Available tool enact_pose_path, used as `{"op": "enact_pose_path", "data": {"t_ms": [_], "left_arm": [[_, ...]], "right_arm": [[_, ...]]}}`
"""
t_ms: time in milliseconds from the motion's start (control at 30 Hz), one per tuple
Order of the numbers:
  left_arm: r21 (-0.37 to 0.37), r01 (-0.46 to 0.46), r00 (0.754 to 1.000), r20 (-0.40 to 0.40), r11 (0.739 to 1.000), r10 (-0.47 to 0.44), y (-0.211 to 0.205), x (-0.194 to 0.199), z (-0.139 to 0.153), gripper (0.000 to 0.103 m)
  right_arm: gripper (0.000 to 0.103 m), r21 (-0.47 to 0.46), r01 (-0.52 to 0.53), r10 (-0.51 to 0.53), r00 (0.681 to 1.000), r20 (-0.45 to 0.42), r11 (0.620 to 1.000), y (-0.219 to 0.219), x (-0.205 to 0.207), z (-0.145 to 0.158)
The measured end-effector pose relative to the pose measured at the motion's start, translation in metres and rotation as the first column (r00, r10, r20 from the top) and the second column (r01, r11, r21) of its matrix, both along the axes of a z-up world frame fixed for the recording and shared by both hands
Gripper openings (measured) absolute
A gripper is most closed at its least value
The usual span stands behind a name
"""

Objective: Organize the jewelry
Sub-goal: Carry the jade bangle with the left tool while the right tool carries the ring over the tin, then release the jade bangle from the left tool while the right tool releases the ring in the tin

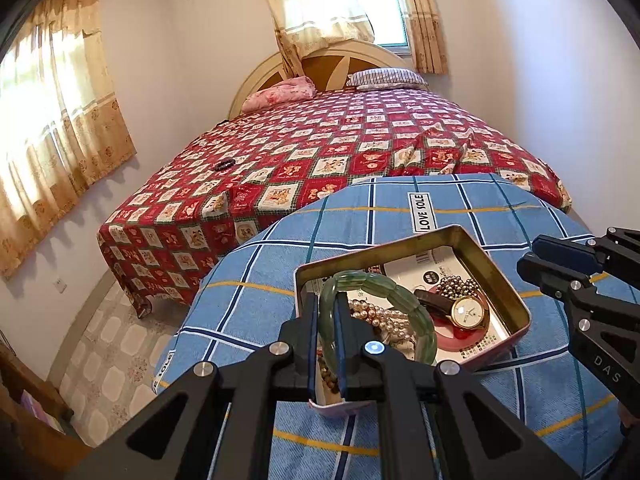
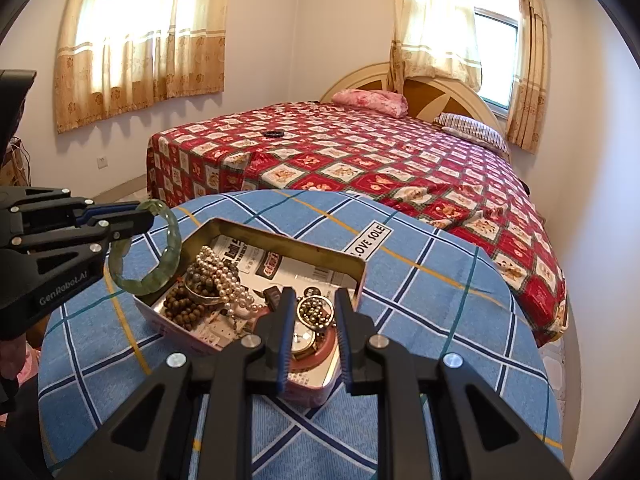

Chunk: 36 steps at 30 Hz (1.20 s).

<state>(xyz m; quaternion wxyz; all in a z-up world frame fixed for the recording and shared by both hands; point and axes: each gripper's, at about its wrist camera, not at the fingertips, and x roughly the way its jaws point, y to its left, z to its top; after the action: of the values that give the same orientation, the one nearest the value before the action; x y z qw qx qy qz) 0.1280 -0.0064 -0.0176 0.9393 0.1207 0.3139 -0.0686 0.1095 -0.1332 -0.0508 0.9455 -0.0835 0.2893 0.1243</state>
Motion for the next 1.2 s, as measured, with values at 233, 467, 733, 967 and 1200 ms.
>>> {"op": "enact_pose_path", "data": {"t_ms": [233, 467, 733, 967, 1200], "left_arm": [[0.007, -0.003, 1.000, 0.007, 1.000, 0.003, 0.001, 0.007, 0.002, 0.007], [0.021, -0.010, 1.000, 0.001, 1.000, 0.010, 0.000, 0.018, -0.001, 0.007], [0.030, -0.013, 0.999, -0.032, 0.999, 0.014, -0.002, 0.025, -0.016, 0.007], [0.037, -0.010, 0.998, -0.063, 0.999, 0.012, -0.004, 0.028, -0.028, 0.007], [0.016, -0.010, 0.996, -0.084, 1.000, 0.011, -0.002, 0.029, -0.032, 0.010]], "right_arm": [[0.021, -0.007, 0.002, -0.002, 1.000, -0.007, 1.000, 0.002, 0.005, -0.001], [0.021, -0.011, 0.001, -0.001, 1.000, -0.013, 1.000, 0.003, 0.012, -0.002], [0.021, -0.020, -0.006, 0.005, 0.999, -0.039, 1.000, 0.008, 0.017, -0.011], [0.021, -0.032, -0.015, 0.013, 0.998, -0.065, 0.999, 0.013, 0.021, -0.022], [0.022, -0.044, -0.027, 0.023, 0.996, -0.091, 0.999, 0.015, 0.022, -0.032]]}}
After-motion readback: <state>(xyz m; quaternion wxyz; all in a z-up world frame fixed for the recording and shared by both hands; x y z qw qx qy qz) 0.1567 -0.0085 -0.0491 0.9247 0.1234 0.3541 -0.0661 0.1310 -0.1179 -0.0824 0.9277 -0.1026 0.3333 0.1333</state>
